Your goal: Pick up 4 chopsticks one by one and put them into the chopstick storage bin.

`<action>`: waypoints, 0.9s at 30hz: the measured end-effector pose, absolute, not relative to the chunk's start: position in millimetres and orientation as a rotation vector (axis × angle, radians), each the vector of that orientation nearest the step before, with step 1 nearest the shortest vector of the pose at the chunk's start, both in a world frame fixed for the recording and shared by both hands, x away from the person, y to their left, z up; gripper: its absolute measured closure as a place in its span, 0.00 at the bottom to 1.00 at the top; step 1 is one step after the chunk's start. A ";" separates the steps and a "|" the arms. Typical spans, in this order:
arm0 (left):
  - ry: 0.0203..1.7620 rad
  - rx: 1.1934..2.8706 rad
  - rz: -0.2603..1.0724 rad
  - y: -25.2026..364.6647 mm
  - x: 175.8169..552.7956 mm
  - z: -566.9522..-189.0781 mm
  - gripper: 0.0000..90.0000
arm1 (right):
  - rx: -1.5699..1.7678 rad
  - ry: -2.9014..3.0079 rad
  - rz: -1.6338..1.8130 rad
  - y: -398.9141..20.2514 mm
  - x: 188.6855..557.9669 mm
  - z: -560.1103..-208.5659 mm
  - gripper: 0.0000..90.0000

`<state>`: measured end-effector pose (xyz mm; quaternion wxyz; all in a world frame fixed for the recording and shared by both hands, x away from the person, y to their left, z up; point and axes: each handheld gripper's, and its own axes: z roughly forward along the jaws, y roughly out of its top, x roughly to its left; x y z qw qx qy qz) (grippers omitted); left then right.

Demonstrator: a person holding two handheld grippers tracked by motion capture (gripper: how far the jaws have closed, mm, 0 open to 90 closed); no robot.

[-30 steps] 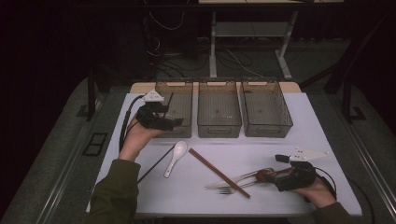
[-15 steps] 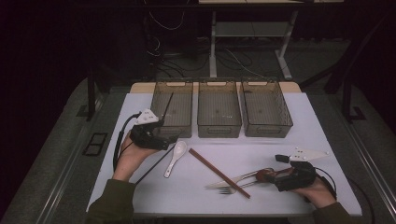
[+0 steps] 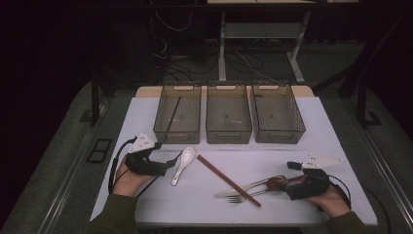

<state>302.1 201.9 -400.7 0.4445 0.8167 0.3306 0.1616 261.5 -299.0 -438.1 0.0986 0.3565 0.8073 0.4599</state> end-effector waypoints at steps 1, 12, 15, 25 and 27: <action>0.831 2.022 0.399 204.4 299.3 -403.4 0.18 | 1.055 2.390 1.359 -298.9 261.4 -438.2 0.06; 0.887 2.049 0.380 219.9 293.7 -420.8 0.38 | 1.051 2.390 1.354 -298.6 261.2 -438.3 0.06; 0.913 2.059 0.368 220.1 290.6 -424.2 0.46 | 1.052 2.388 1.353 -298.8 261.2 -438.2 0.06; 0.969 2.151 0.351 222.7 282.9 -432.7 0.69 | 1.048 2.390 1.351 -298.4 261.1 -438.3 0.06; 0.967 2.164 0.336 222.6 283.7 -433.9 0.72 | 1.048 2.390 1.351 -298.4 261.2 -438.3 0.06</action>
